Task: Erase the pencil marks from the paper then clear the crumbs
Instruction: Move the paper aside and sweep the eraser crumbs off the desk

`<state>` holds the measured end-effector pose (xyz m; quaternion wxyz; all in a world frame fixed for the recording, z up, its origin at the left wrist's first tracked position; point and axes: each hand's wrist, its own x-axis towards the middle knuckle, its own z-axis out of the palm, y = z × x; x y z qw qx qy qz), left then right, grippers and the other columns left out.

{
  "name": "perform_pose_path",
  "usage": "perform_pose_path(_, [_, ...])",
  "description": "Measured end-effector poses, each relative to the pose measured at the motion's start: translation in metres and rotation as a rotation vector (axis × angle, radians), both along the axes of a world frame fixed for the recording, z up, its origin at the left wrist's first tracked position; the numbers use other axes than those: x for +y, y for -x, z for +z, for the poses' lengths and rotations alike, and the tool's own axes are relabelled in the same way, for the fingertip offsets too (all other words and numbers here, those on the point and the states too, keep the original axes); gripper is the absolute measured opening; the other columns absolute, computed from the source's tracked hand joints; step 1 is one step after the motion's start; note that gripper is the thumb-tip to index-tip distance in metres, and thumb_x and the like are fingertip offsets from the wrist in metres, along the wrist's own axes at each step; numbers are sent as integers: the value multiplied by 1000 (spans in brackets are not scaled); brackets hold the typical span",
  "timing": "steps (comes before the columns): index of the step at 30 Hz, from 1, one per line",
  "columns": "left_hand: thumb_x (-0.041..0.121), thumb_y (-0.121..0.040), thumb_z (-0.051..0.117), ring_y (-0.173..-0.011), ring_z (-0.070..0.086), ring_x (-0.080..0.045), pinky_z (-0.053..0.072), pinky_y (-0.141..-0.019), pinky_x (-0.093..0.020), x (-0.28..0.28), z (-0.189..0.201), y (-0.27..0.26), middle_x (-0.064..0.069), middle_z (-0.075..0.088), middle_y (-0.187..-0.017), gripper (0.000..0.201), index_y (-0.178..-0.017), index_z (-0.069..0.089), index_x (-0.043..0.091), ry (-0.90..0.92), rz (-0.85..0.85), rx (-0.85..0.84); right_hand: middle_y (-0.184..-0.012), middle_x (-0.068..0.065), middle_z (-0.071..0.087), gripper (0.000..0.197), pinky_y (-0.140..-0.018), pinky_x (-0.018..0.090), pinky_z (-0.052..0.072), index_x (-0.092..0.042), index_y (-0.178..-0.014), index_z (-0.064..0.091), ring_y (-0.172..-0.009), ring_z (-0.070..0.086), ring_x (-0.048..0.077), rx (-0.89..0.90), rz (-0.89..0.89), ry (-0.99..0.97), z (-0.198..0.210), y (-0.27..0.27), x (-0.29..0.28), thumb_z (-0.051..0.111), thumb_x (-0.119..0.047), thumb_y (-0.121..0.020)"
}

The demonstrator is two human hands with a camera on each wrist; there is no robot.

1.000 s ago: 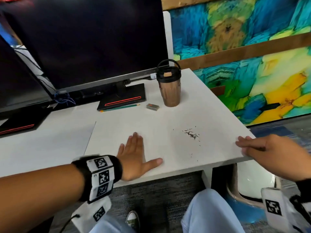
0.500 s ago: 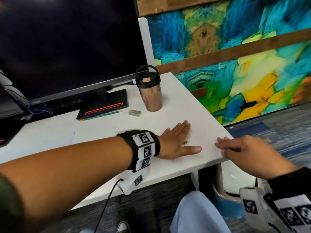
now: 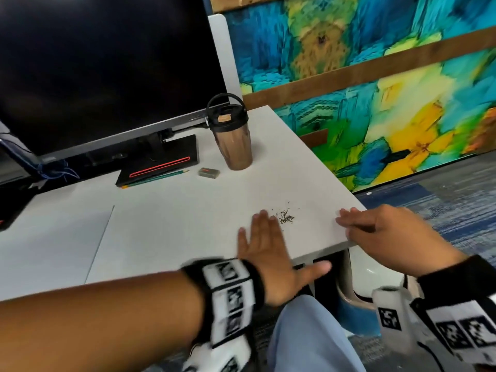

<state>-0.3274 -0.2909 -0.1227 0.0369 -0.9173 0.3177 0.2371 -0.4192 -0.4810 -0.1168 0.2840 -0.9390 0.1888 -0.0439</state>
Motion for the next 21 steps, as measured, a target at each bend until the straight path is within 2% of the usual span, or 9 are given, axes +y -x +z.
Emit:
perform_pose_path(4, [80,-86,39,-147,-29,-20,-16,-119,-48,-66,0,-2,-8,-33,-160,116,-153,-24,9,134,-42,-12,-130,-22,59,35,-100,18,37,-42,-115,68,-127,47,-5,-4,-28,16,0,0,0,54,-23,-90])
perform_pose_path(6, [76,-87,44,-146,-32,-18,-17,-119,-46,-76,6,-6,-5,-37,-158,117,-151,-28,10,167,-83,-15,-129,-18,61,34,-103,23,41,-44,-112,69,-126,50,-2,-22,-39,1,-2,-1,-1,52,-24,-90])
perform_pose_path(8, [82,-82,44,-144,-35,-18,-18,-119,-46,-65,14,-12,-3,-41,-156,124,-148,-33,11,162,-100,-32,-131,-18,60,34,-106,23,40,-43,-113,69,-127,49,-2,-35,-33,-11,-4,0,-1,52,-24,-91])
perform_pose_path(12, [92,-75,31,-141,-39,-19,-16,-120,-46,-2,25,-28,-3,-47,-150,127,-145,-39,11,68,-22,-43,-136,-25,52,39,-95,8,28,-41,-122,64,-130,42,-8,-37,35,25,-3,3,-3,45,-20,-96])
perform_pose_path(14, [98,-64,16,-140,-40,-19,-15,-121,-44,34,26,-37,-4,-49,-148,129,-143,-41,13,-34,15,8,-136,-27,51,40,-92,7,28,-44,-122,64,-129,43,-8,-39,33,37,-3,3,-3,44,-21,-96])
perform_pose_path(17, [105,-40,-5,-141,-38,-19,-14,-120,-42,59,19,-45,-5,-46,-150,143,-144,-39,13,-116,12,54,-130,-29,55,39,-97,11,34,-44,-117,66,-126,46,-9,-70,16,39,-7,3,-2,45,-21,-95])
perform_pose_path(19, [104,-48,-3,-143,-35,-20,-13,-121,-44,48,14,-49,-7,-42,-153,139,-147,-34,11,-91,10,43,-124,-28,61,38,-96,14,41,-43,-112,69,-117,54,-9,-105,-3,3,-8,3,-2,47,-18,-93])
perform_pose_path(20, [101,-56,2,-145,-33,-21,-11,-122,-46,36,12,-51,-8,-39,-155,134,-149,-31,10,-65,10,34,-116,-25,66,38,-90,12,46,-41,-108,71,-105,60,-11,-143,-13,-44,-7,4,-4,49,-15,-92])
perform_pose_path(21, [97,-60,7,-146,-31,-21,-10,-122,-47,22,12,-52,-8,-37,-157,131,-151,-28,10,-37,11,27,-104,-22,71,39,-78,8,48,-40,-104,73,-88,63,-13,-199,-34,-119,-8,4,-6,50,-11,-92])
